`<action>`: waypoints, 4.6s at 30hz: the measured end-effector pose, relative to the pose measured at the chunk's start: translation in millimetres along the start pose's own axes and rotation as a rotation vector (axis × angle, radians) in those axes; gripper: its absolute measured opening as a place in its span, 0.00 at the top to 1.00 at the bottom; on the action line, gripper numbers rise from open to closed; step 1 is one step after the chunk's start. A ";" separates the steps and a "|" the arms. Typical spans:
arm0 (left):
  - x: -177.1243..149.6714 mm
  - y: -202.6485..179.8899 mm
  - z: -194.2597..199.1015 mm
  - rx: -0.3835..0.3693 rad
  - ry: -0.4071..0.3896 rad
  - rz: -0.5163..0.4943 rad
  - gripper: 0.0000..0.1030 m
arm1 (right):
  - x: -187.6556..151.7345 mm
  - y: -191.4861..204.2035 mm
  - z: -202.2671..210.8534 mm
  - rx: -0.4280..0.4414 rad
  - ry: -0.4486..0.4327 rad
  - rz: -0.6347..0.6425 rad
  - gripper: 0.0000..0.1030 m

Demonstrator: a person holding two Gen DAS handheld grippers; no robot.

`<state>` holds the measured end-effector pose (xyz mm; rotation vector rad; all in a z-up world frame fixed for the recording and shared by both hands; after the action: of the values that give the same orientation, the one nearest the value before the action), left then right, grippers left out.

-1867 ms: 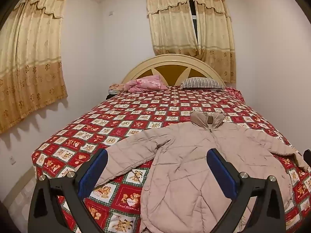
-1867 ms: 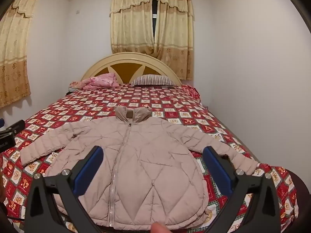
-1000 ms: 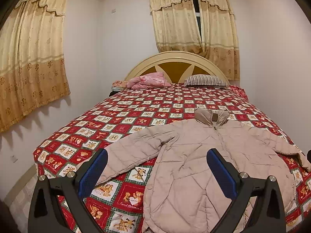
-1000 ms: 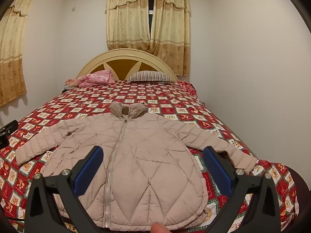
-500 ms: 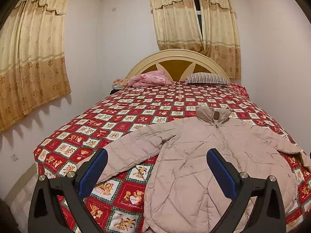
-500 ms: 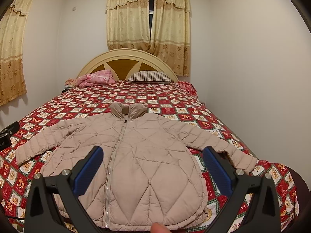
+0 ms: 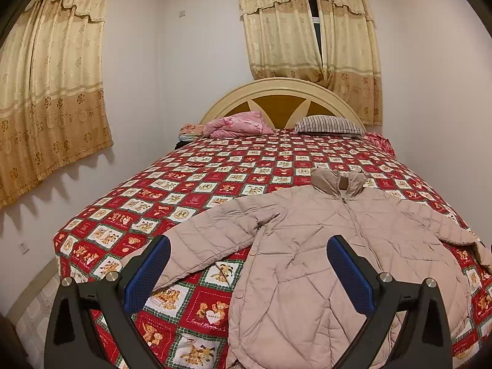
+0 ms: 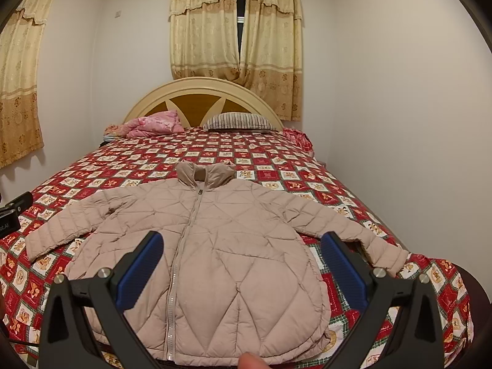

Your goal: Fold large clothes

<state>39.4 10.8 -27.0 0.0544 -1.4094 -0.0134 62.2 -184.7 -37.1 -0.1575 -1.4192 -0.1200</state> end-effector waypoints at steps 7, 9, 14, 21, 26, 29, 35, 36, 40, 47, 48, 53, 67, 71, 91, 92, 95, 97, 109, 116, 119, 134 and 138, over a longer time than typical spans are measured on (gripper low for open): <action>0.0 0.8 0.2 0.000 0.000 0.000 0.01 | -1.4 2.7 0.4 0.007 0.003 0.002 0.00; 0.4 0.2 -0.1 0.000 0.000 0.000 0.01 | -1.7 3.6 0.6 0.009 0.003 0.002 0.00; 0.2 0.9 0.3 0.000 -0.001 0.000 0.01 | -2.0 3.4 0.7 0.010 0.003 0.001 0.00; 1.0 1.0 -0.1 -0.001 0.000 0.001 0.01 | -1.8 4.2 0.3 0.010 0.004 0.001 0.00; 1.0 1.1 -0.1 -0.001 0.001 0.000 0.01 | -1.8 3.7 0.4 0.011 0.004 0.000 0.00; 0.6 1.6 0.0 -0.002 0.000 0.000 0.01 | -1.9 3.9 0.4 0.011 0.004 0.000 0.00; -0.3 3.0 0.1 0.003 0.003 -0.002 0.01 | -2.9 8.1 1.8 0.023 0.003 -0.004 0.00; -1.4 3.7 0.6 0.002 0.005 -0.001 0.01 | -3.2 8.6 2.0 0.023 0.002 -0.004 0.00; -6.9 4.8 0.3 -0.009 0.012 -0.002 0.01 | -5.1 8.4 0.4 0.030 0.006 -0.005 0.00; -25.8 -9.5 -32.2 -0.031 0.040 -0.019 0.01 | -28.5 -35.5 -38.1 -0.036 0.056 -0.036 0.00; -29.2 -12.8 -40.7 -0.029 0.046 -0.031 0.01 | -34.0 -48.2 -46.1 -0.059 0.072 -0.046 0.00; -41.7 -36.7 -93.6 -0.014 0.069 -0.101 0.01 | -65.5 -133.0 -79.5 -0.219 0.160 -0.122 0.00; -92.1 -61.6 -236.7 0.086 0.211 -0.167 0.01 | -126.8 -330.4 -137.1 -0.520 0.440 -0.359 0.09; -120.5 -61.5 -254.5 0.090 0.292 -0.167 0.01 | -143.6 -331.2 -156.1 -0.507 0.532 -0.320 0.21; -138.9 -49.3 -261.6 0.001 0.372 -0.026 0.01 | -27.5 -315.2 -185.9 -0.461 0.322 -0.172 0.89; -138.5 -48.2 -261.6 0.000 0.371 -0.019 0.01 | -10.7 -306.0 -188.1 -0.457 0.291 -0.131 0.90; -138.0 -43.8 -261.0 -0.004 0.367 0.003 0.01 | 29.5 -276.8 -195.1 -0.428 0.206 -0.046 0.90; -137.6 -41.2 -260.1 0.001 0.362 0.017 0.01 | 52.1 -254.4 -200.6 -0.405 0.151 0.013 0.90; -137.3 -32.4 -257.8 0.001 0.343 0.058 0.01 | 99.6 -96.4 -231.1 -0.160 -0.022 0.286 0.90; -139.8 -24.7 -257.0 -0.006 0.351 0.104 0.01 | 81.6 3.7 -235.8 0.030 -0.037 0.410 0.90; -140.2 -23.3 -256.7 -0.007 0.351 0.116 0.01 | 64.5 40.9 -240.6 0.097 -0.027 0.457 0.90; -140.3 -33.5 -254.7 0.020 0.341 0.035 0.01 | -48.2 144.9 -282.7 0.329 0.172 0.350 0.90; -137.9 -32.3 -254.7 0.010 0.360 0.024 0.01 | -68.9 151.3 -289.3 0.421 0.234 0.252 0.78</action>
<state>269.2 -8.1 -205.1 0.0457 -1.0505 0.0230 360.3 -88.8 -152.4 0.0266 -1.1519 0.3566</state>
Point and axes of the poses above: each gripper's, at about its wrist camera, not at the fingertips, and z roughly against the way its jaws point, y to its left, x to its top, the point moved 3 cm from there along -z, roughly the way its jaws point, and after that the axes turned 14 degrees about -y, right-handed, at the moved point
